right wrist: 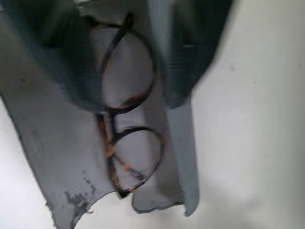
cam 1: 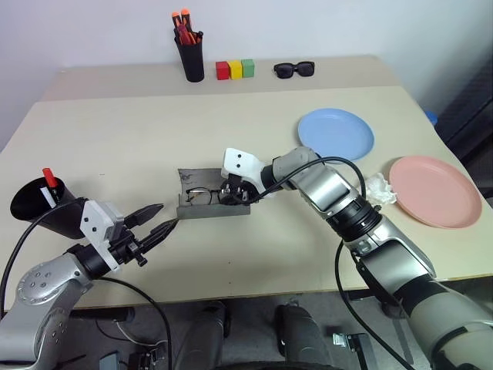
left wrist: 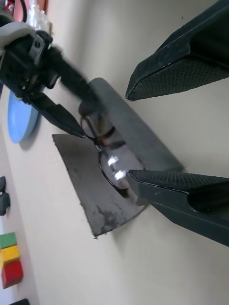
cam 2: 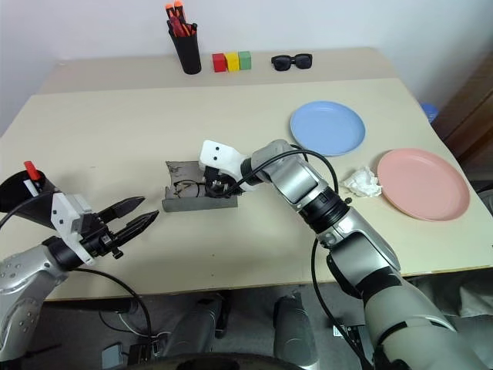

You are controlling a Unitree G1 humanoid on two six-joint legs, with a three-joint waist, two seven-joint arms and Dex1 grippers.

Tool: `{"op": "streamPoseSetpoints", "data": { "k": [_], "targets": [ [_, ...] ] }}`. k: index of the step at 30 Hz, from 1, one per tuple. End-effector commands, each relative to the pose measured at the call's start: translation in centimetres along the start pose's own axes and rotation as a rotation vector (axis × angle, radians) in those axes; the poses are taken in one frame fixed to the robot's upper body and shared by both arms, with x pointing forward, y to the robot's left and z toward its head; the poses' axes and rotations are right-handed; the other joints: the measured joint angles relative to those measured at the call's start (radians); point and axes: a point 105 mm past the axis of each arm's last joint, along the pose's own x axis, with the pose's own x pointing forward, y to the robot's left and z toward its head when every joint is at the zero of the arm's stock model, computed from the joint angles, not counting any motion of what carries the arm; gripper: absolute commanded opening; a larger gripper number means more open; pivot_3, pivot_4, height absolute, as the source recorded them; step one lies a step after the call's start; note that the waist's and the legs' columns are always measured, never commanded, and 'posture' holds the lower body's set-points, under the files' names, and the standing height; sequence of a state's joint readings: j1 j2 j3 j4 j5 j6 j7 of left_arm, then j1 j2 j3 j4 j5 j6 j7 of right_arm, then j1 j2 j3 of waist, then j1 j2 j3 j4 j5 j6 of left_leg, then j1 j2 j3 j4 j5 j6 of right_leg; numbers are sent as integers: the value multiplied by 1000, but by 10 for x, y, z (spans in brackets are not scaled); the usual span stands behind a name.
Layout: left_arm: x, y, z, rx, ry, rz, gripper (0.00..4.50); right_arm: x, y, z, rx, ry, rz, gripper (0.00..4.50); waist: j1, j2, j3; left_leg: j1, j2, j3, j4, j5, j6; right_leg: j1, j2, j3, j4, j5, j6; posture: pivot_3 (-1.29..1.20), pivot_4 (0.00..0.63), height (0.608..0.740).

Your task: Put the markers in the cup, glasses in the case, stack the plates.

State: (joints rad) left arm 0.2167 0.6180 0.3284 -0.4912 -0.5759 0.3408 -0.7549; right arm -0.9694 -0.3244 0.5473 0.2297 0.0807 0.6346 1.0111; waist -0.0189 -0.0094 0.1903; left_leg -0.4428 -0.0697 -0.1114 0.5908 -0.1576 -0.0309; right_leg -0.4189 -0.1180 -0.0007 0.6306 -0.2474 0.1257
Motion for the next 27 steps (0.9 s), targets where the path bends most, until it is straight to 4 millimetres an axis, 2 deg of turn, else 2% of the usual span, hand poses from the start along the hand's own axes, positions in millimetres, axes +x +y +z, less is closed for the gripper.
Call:
{"op": "streamPoseSetpoints", "data": {
  "k": [1, 5, 6, 7, 10, 15, 18, 20, 27],
  "targets": [
    [8, 5, 10, 19, -14, 30, 2341, -14, 0, 24, -69, -92, -31, 3213, 3, 0, 0, 0, 0, 0, 0, 0, 0, 0, 0, 0, 0, 0, 0, 0, 150, 740],
    [27, 19, 13, -27, 27, 99, 2341, -39, 7, 23, -89, -163, -73, 3213, 13, 0, 0, 0, -1, 0, 1, 0, 0, 1, 0, 0, 0, 1, 1, 0, 150, 740],
    [31, 21, 16, -48, 18, 103, 1816, -44, 10, 20, -97, -168, -81, 3265, 13, -1, -1, 0, -1, -1, 1, 0, 0, 3, 0, -1, 0, 1, 3, 0, 150, 740],
    [37, 22, 22, -74, -1, 98, 1578, -49, 14, 15, -103, -170, -90, 3265, 9, -1, -1, 0, -2, -1, 1, 0, 0, 3, 0, -1, -1, 1, 3, 0, 150, 740],
    [56, 31, 38, -93, -35, 133, 75, -64, 25, 2, -95, -174, -122, 3265, 9, -2, 0, 0, -2, -1, 2, 0, 0, 7, 0, -2, 0, 1, 4, 0, 150, 740],
    [83, 51, 48, -59, 2, 232, 28, -78, 39, -8, -68, -171, -151, 3265, 0, -2, 0, 1, -1, -1, 1, 1, 1, 7, 0, -1, 0, 2, 5, 0, 150, 740],
    [117, 63, 50, -166, 101, 247, 28, -92, 48, -16, -34, -165, -189, 3265, 13, -3, 0, 1, -1, -2, 2, 1, 1, 8, 1, -3, 1, 1, 5, 0, 150, 740],
    [130, 70, 48, -226, 171, 260, 28, -99, 51, -19, -23, -163, -220, 3265, 25, -4, 1, 0, -2, -4, 4, 1, 1, 11, 1, -4, 0, 1, 6, 0, 150, 740],
    [162, 75, 50, -257, 287, 226, 28, -119, 55, -35, 4, -143, -319, 3265, 25, -5, 1, 0, -3, -3, 5, 1, 1, 10, 0, -4, 0, 0, 7, 0, 150, 740]
  ]
}}
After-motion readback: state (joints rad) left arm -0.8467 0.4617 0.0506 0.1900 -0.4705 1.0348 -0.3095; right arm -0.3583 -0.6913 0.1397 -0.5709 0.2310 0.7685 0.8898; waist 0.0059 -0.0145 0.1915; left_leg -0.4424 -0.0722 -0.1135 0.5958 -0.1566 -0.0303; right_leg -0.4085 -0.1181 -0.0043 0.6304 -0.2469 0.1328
